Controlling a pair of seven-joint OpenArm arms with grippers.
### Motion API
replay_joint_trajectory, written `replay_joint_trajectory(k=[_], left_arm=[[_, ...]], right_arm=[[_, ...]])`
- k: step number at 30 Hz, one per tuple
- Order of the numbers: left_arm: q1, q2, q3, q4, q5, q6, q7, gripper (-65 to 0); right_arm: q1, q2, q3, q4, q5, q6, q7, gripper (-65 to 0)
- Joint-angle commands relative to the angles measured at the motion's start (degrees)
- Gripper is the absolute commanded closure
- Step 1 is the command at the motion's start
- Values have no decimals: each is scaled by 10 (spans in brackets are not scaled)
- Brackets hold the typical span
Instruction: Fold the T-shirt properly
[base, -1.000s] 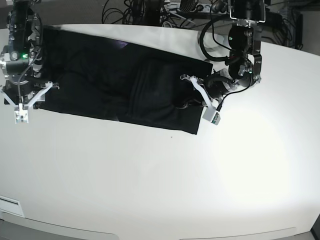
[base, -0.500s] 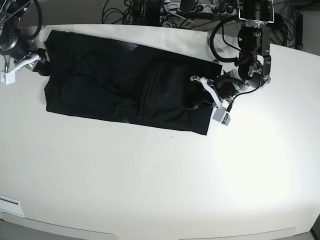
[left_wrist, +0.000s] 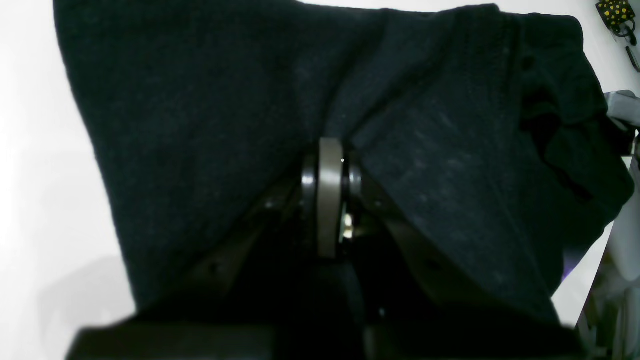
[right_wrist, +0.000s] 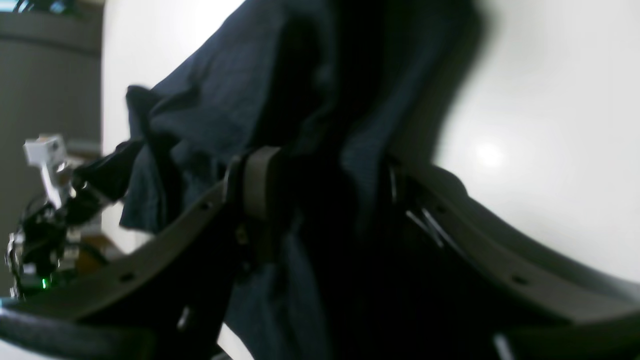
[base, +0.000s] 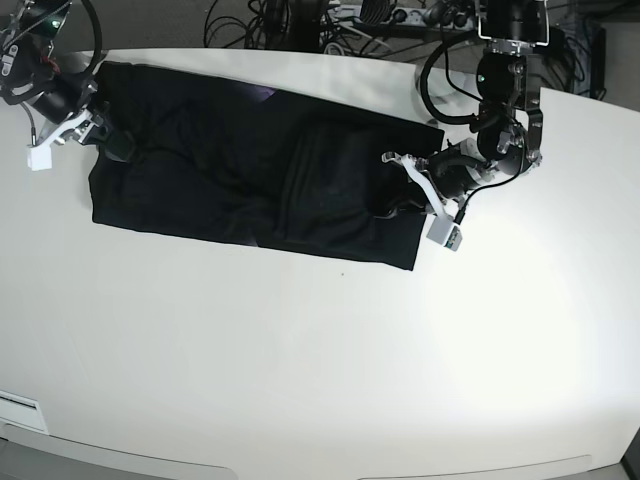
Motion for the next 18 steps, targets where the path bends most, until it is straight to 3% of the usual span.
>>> replay_joint_trajectory(k=[1,8,9,11,12,18], left_arm=[[-2,-6,-2,2,23,9,23,0],[-2,-6,-2,2,23,8,23,0],[-2,-6,-2,2,22,7,23,0],[-2,-7,-2,2,8,-8,23,0],[-2,-7,-2,2,-8,-21,24,0],[-16,-6,-2,2,-136,-100,54,-22]], right_arm=[[4,5,-7,4,-8,1,-9,-287],[36,-1,-34,4,-8,14,-21,-272],[42,2,-34,4,-8,14,-25,-226],[54,11,-34,4,-7,13,-36,-48],[59,16,-34,4,-7,13,-42,0],[79,61,-34,20,-23,11,-46,0]])
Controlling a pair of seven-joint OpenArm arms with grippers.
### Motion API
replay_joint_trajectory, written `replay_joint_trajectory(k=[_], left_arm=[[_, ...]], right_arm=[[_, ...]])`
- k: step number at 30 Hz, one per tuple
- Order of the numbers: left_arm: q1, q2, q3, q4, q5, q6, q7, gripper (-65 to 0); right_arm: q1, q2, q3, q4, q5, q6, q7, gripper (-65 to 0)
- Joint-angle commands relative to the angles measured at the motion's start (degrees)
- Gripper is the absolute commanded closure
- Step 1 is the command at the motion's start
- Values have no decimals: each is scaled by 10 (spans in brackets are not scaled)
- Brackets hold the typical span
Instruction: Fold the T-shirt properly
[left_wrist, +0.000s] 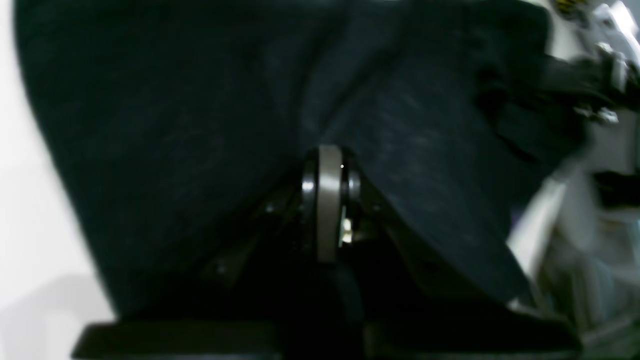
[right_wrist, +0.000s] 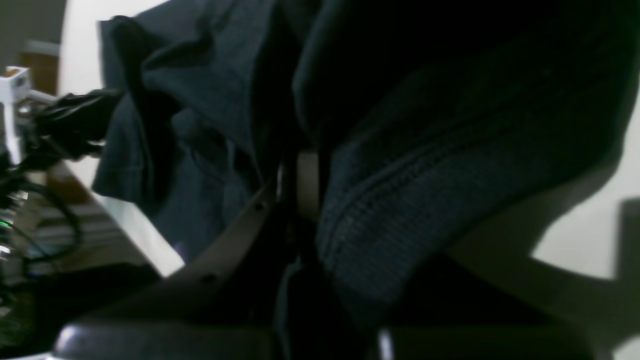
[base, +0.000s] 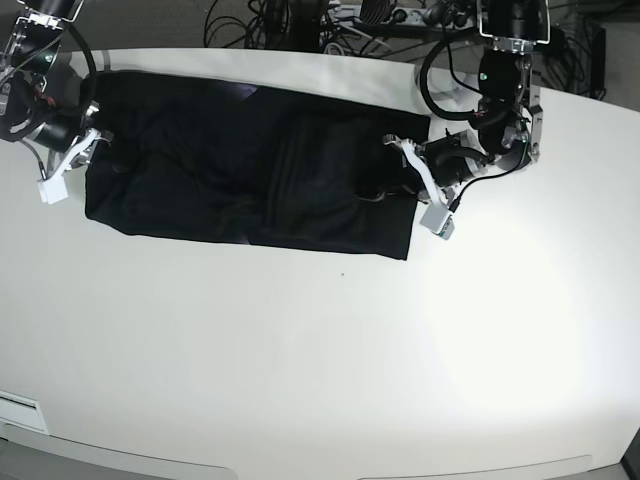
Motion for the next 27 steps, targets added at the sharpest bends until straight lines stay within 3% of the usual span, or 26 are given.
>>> replay_joint_trajectory(k=[1,3,5,10,15,19,27], left_arm=[[-21,-2,-2,10,-37,-14,-3,-68],[-38,-2,-2,10,-64,-14,28,-149],[-52,-2,-2,10,-68,-14,53,-189],[-65,-2,-2,10,-68,-14,65,-193],[-61,-2,-2,10,-68,-14,65,-193],[-58,-2,-2,10,-63,-14,65,-193],[-54,-2,-2,10,-59,-14,65,-193]], right_arm=[[9,21,3,22,1,0,7,0],[11,42,3,48,-40,-6,9,0],[10,67,3,78,-95,-23,21,0],[10,124,3,155,-206,-78,44,0],[10,139,3,241,-200,-113,46,0],[10,107,3,288,-148,-105,46,0],[10,-37,3,318,-124,-88,47,0]])
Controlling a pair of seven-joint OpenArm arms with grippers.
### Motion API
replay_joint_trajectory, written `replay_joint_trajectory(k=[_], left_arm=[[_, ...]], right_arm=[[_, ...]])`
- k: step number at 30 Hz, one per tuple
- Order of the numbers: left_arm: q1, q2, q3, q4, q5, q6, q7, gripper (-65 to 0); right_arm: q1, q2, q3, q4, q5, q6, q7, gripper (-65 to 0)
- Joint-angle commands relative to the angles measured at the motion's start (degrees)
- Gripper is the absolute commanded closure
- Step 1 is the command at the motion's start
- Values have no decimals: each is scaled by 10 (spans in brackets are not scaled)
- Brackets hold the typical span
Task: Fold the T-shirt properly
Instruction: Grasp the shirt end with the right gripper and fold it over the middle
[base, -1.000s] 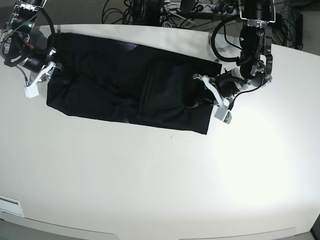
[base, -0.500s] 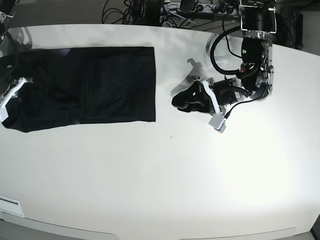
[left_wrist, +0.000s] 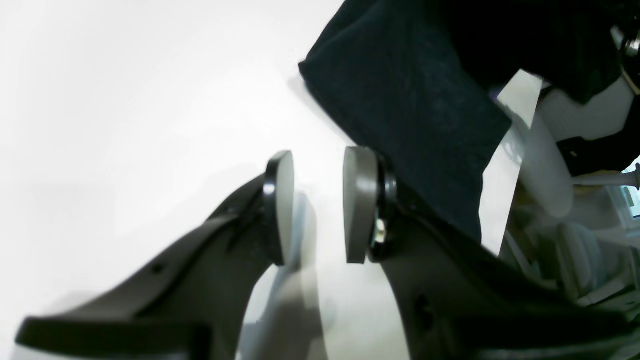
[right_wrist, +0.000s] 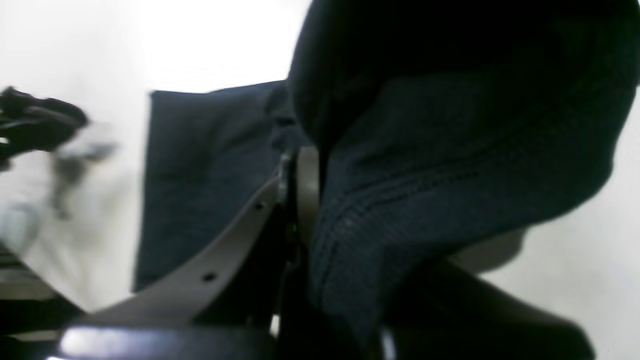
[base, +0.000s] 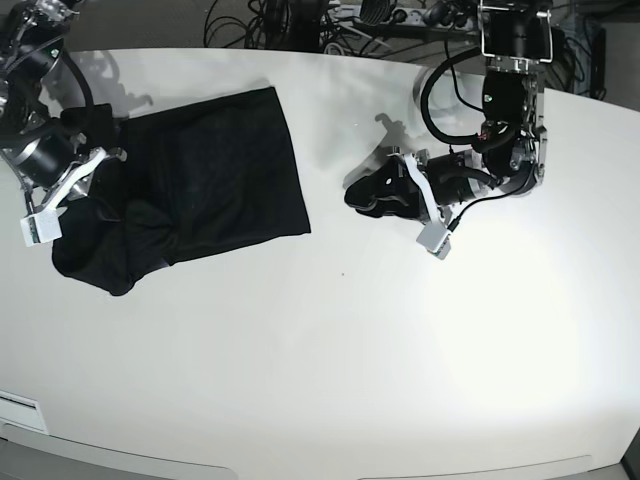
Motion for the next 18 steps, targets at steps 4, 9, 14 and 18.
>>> replay_joint_trajectory(k=[4,9,14,18], left_arm=[[-9,-2,-2,9,-16,-5,-9,-193],[-9,-2,-2,9,-16,-5,-9,-193],[-9,-2,-2,9,-16,-5,-9,-193],[-9,-2,-2,9,-16,-5,-9,-193]], right_arm=[[6,-53,4,10,46,20,10,0],[6,-123,-2,10,45,48,12,0],[6,-154,-49,9,16,77,32,0],[7,-158,-112,7,4,81,71,-215]])
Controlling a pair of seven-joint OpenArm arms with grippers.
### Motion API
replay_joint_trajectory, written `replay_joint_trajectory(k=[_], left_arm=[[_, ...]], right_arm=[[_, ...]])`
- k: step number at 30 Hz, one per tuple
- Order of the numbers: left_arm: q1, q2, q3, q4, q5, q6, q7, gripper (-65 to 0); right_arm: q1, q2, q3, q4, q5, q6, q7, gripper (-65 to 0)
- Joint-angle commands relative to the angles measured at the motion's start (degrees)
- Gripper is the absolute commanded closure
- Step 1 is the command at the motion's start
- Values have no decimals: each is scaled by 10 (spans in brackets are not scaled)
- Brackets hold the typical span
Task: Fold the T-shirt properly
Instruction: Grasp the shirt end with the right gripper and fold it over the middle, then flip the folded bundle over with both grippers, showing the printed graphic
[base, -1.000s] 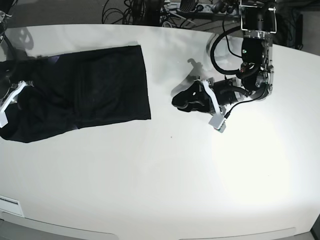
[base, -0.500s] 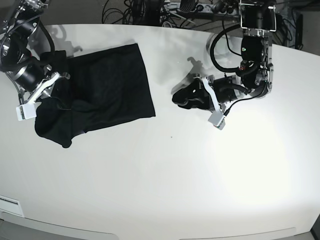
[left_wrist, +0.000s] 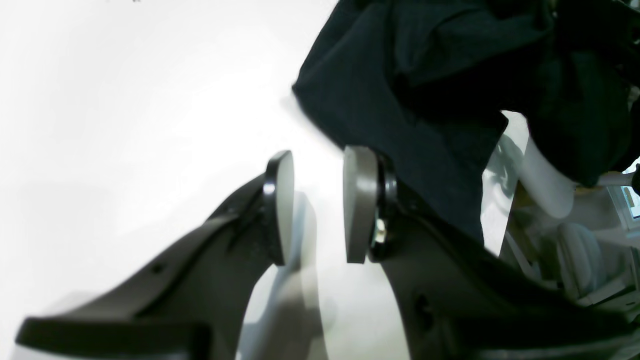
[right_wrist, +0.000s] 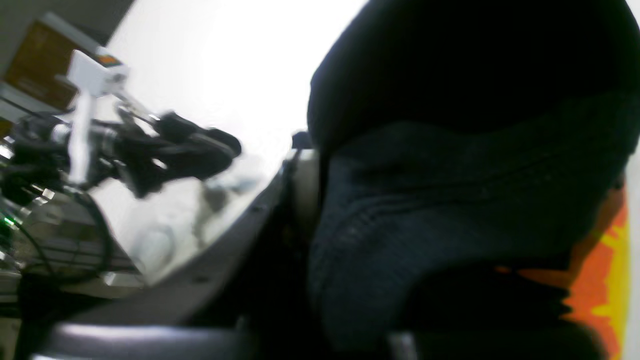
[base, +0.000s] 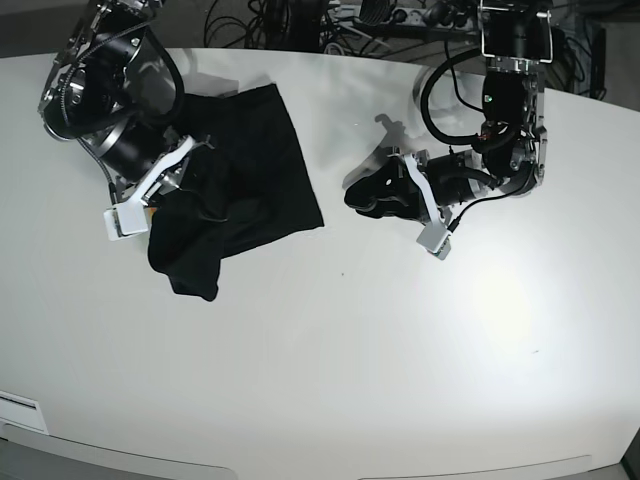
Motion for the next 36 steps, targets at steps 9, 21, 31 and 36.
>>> replay_joint_trajectory(k=[9,21,31,36], left_arm=[[-10,-2,-2,9,-16,-5,-20,-193],[-13,1,42,9,-95,-5,26,0],[-55,69,187,10,-47,-5,56,0],[-50,103,236,10,-9,-5,62,0]], right_arm=[[88,9,-105,9,28,80,5,-446],[151,104,-108,-7,-80,65,87,0],[228,202,-171,-204,-172,84,197,0],[295,216,-216,-320,-172,84,197,0]])
